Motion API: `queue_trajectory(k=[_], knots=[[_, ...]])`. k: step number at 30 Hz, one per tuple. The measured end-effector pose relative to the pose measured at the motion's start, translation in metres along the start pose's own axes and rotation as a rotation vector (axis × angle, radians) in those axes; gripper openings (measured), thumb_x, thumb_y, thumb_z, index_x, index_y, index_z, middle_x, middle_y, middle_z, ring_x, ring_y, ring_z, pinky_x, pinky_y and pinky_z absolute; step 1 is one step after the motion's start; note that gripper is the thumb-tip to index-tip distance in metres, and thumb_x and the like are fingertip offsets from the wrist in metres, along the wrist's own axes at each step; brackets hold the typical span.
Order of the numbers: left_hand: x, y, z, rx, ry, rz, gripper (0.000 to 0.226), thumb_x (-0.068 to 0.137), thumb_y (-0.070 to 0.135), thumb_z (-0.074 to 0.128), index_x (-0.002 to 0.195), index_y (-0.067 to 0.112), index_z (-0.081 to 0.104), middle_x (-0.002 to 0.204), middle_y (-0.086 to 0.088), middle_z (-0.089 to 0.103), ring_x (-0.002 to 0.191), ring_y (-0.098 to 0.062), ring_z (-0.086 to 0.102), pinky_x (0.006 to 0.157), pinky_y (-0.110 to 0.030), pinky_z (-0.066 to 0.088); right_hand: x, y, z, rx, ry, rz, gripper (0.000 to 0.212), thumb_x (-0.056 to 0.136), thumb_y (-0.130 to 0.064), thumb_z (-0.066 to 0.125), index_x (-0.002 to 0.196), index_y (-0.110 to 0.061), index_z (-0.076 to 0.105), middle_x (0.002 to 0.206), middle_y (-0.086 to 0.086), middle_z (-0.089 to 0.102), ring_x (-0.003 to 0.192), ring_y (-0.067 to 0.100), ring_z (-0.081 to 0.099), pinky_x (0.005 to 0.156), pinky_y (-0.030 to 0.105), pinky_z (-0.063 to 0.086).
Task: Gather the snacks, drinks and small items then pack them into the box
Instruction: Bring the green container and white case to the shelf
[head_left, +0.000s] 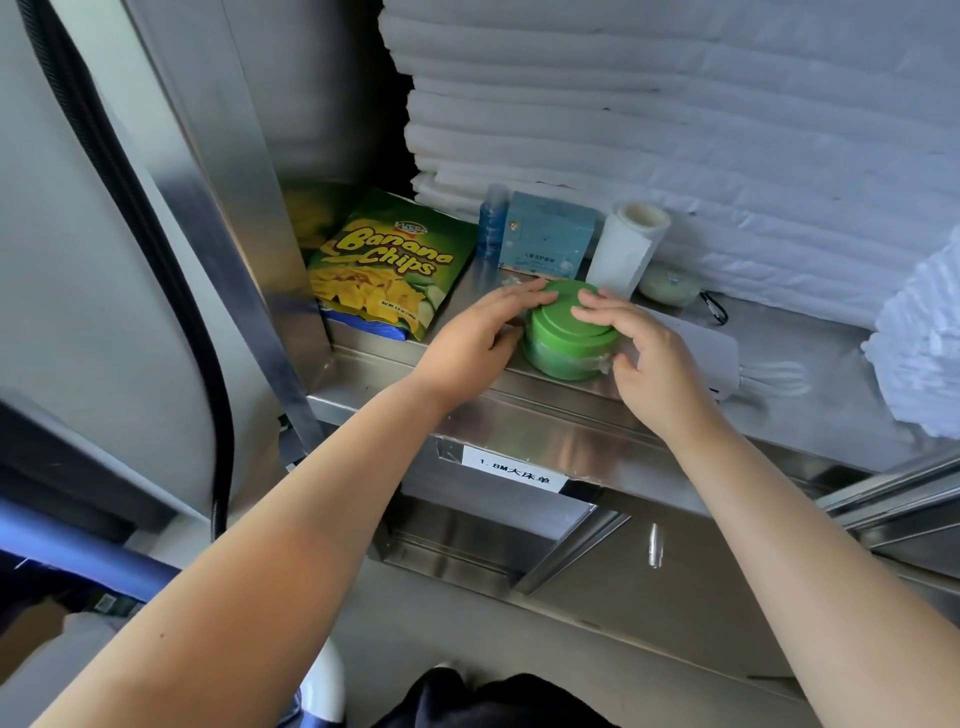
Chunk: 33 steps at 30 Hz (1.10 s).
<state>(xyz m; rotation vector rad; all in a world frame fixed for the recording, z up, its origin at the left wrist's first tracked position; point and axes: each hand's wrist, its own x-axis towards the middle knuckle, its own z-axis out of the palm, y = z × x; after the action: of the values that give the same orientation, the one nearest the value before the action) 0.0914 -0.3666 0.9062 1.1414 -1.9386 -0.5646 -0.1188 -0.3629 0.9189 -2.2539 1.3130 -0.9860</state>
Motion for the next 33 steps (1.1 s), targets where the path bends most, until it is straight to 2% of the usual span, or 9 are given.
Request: queue_trajectory(k=[4, 8, 12, 13, 16, 19, 22, 27, 33], knots=[[-0.005, 0.007, -0.011, 0.202, 0.036, 0.018, 0.045, 0.085, -0.003, 0.055, 0.125, 0.017, 0.060, 0.127, -0.001, 0.056, 0.119, -0.015, 0.051, 0.091, -0.015, 0.039, 0.020, -0.002, -0.006, -0.019, -0.082, -0.041, 0.069, 0.061, 0.030, 0.036, 0.109, -0.010, 0.066, 0.129, 0.002, 0.059, 0.128, 0.008, 0.046, 0.108, 0.013, 0.027], [-0.007, 0.011, -0.022, 0.292, 0.029, -0.017, 0.040, 0.086, 0.003, 0.060, 0.122, 0.019, 0.062, 0.115, -0.003, 0.059, 0.113, -0.022, 0.052, 0.093, -0.029, 0.041, 0.040, -0.005, -0.010, -0.023, -0.182, -0.117, 0.063, 0.067, 0.031, 0.039, 0.109, -0.007, 0.066, 0.129, 0.005, 0.059, 0.126, 0.015, 0.050, 0.109, 0.021, 0.032], [-0.009, 0.017, -0.025, 0.323, 0.018, -0.054, 0.045, 0.086, -0.001, 0.055, 0.125, 0.022, 0.060, 0.116, -0.001, 0.058, 0.112, -0.022, 0.050, 0.094, -0.036, 0.042, 0.044, -0.005, -0.022, -0.103, -0.307, -0.115, 0.074, 0.069, 0.027, 0.032, 0.119, -0.017, 0.064, 0.136, -0.011, 0.050, 0.130, 0.003, 0.040, 0.104, 0.002, 0.019], [-0.009, 0.019, -0.025, 0.325, 0.012, -0.057, 0.048, 0.085, -0.004, 0.053, 0.125, 0.022, 0.060, 0.116, -0.001, 0.057, 0.112, -0.022, 0.049, 0.094, -0.036, 0.042, 0.043, -0.008, -0.024, -0.148, -0.301, -0.128, 0.071, 0.072, 0.023, 0.035, 0.120, -0.019, 0.063, 0.136, -0.011, 0.050, 0.130, 0.004, 0.040, 0.103, 0.003, 0.019], [-0.008, 0.022, -0.026, 0.324, 0.001, -0.073, 0.049, 0.085, -0.005, 0.052, 0.126, 0.021, 0.061, 0.117, -0.001, 0.057, 0.111, -0.022, 0.049, 0.094, -0.035, 0.041, 0.027, -0.021, -0.014, -0.247, -0.175, -0.188, 0.040, 0.086, -0.005, 0.055, 0.121, -0.020, 0.063, 0.131, -0.006, 0.055, 0.122, 0.014, 0.046, 0.100, 0.029, 0.039], [-0.010, 0.025, -0.025, 0.353, -0.001, -0.066, 0.047, 0.084, 0.001, 0.057, 0.127, 0.022, 0.059, 0.117, 0.000, 0.057, 0.110, -0.020, 0.048, 0.093, -0.034, 0.042, 0.009, -0.023, 0.001, -0.278, -0.129, -0.175, 0.046, 0.082, -0.029, 0.071, 0.124, -0.017, 0.059, 0.133, -0.003, 0.053, 0.122, 0.017, 0.046, 0.093, 0.035, 0.045], [-0.014, 0.028, -0.023, 0.416, 0.004, -0.012, 0.048, 0.082, 0.003, 0.063, 0.127, 0.019, 0.059, 0.116, -0.003, 0.058, 0.107, -0.023, 0.050, 0.090, -0.036, 0.044, 0.007, -0.012, 0.004, -0.202, -0.095, -0.198, 0.044, 0.080, -0.018, 0.074, 0.121, -0.014, 0.061, 0.134, -0.001, 0.054, 0.126, 0.017, 0.047, 0.102, 0.032, 0.040], [-0.016, 0.032, -0.019, 0.579, 0.003, 0.132, 0.048, 0.076, 0.003, 0.069, 0.122, 0.011, 0.061, 0.101, -0.008, 0.059, 0.093, -0.028, 0.053, 0.080, -0.032, 0.043, 0.022, -0.002, -0.017, -0.061, -0.229, -0.176, 0.042, 0.075, -0.011, 0.077, 0.114, -0.021, 0.065, 0.128, -0.017, 0.050, 0.121, 0.001, 0.045, 0.106, 0.026, 0.035], [-0.009, 0.032, -0.023, 0.575, -0.019, 0.165, 0.043, 0.077, 0.001, 0.066, 0.118, 0.013, 0.063, 0.097, -0.008, 0.056, 0.091, -0.026, 0.051, 0.075, -0.040, 0.049, 0.017, -0.011, -0.026, -0.299, -0.166, -0.221, 0.039, 0.077, -0.023, 0.077, 0.114, -0.018, 0.066, 0.119, -0.003, 0.058, 0.112, 0.018, 0.050, 0.091, 0.034, 0.045]])
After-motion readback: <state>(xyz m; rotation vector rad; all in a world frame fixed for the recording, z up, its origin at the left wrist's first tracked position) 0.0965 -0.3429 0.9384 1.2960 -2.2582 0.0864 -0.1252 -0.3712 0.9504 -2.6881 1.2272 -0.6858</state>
